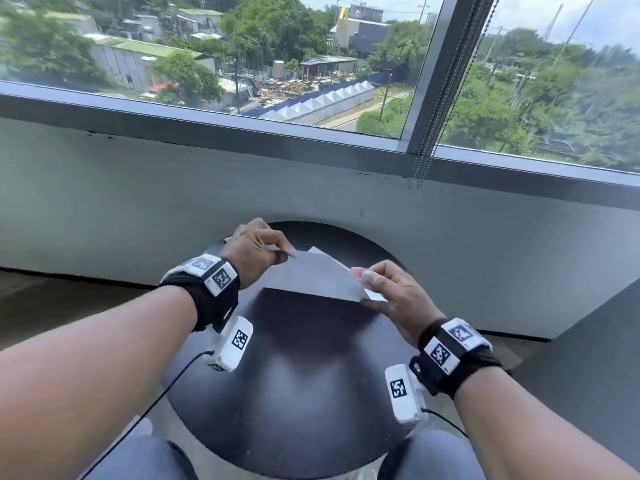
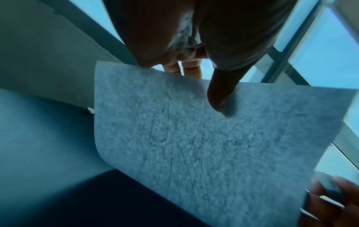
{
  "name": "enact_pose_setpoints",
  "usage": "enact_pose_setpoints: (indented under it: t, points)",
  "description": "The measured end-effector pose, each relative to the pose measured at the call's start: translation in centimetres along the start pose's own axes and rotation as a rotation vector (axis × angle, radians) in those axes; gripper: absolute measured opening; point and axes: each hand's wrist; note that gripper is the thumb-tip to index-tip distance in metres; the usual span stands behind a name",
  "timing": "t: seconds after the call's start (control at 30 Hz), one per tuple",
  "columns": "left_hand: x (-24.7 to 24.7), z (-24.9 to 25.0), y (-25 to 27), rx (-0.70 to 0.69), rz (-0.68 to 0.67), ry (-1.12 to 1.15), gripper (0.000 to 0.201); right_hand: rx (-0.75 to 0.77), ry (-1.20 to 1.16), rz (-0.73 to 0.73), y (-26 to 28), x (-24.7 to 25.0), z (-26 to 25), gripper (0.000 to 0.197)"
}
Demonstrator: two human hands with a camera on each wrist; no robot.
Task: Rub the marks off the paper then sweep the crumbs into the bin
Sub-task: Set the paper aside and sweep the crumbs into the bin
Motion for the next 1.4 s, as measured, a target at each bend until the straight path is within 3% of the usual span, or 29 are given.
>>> enact_pose_setpoints:
  t: [0.1, 0.23, 0.37, 0.5, 0.63, 0.77, 0.87, 0.97, 1.03, 1.2, 1.23, 1.33, 1.4]
  points:
    - [-0.2, -1.4, -3.0, 0.003, -0.001, -0.071, 0.037, 0.093, 0.132, 0.057, -3.1, -1.2, 0.4, 0.016]
    - [-0.5, -3.7, -5.4, 0.090, -0.052, -0.354, 0.027, 0.188, 0.568, 0.091, -7.3, -2.1, 2.1, 0.017]
    - [-0.7, -4.6, -6.5, 0.109, -0.141, -0.433, 0.018, 0.164, 0.725, 0.078, -9.5, -3.6, 2.4, 0.011]
    - [-2.2, -4.9, -6.0, 0.033, -0.207, -0.421, 0.029, 0.097, 0.670, 0.083, -11.6, -5.0, 2.8, 0.013]
    - [-4.6, -5.5, -5.4, -0.087, -0.460, -0.541, 0.046, 0.077, 0.682, 0.043, -12.7, -6.1, 3.3, 0.013]
    - [-5.3, -5.9, -5.3, -0.030, -0.668, -0.746, 0.060, 0.101, 1.009, 0.052, -13.4, -6.1, 3.3, 0.010]
    - [-5.2, -5.6, -5.2, -0.046, -0.677, -0.808, 0.061, 0.044, 1.192, 0.025, -14.3, -5.7, 3.2, 0.010]
    - [-5.4, -5.9, -5.0, -0.001, -0.678, -0.860, 0.073, -0.048, 1.176, 0.051, -14.6, -5.0, 3.2, 0.027]
    - [-5.7, -6.5, -4.8, 0.044, -0.669, -0.866, 0.082, -0.007, 1.179, 0.052, -14.0, -4.3, 2.7, 0.030]
    - [-6.0, -7.5, -4.5, 0.070, -0.651, -0.878, 0.081, 0.081, 1.423, -0.198, -8.7, -3.3, 2.9, 0.033]
    - [-6.2, -7.6, -4.6, 0.072, -0.646, -0.880, 0.080, 0.076, 1.481, -0.258, -7.3, -3.4, 3.4, 0.039]
    - [-6.5, -8.1, -4.8, 0.078, -0.639, -0.878, 0.078, 0.048, 1.515, -0.402, -3.3, -4.7, 4.7, 0.091]
    - [-6.5, -8.3, -4.8, 0.079, -0.637, -0.869, 0.077, 0.151, 1.496, -0.560, -0.9, -5.5, 4.8, 0.099]
Point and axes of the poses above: each hand's wrist, its own y-axis away from the middle knuckle, its own x-axis out of the back of the hand, z = x × y, and after that the axes turned 9 degrees about z, right-handed
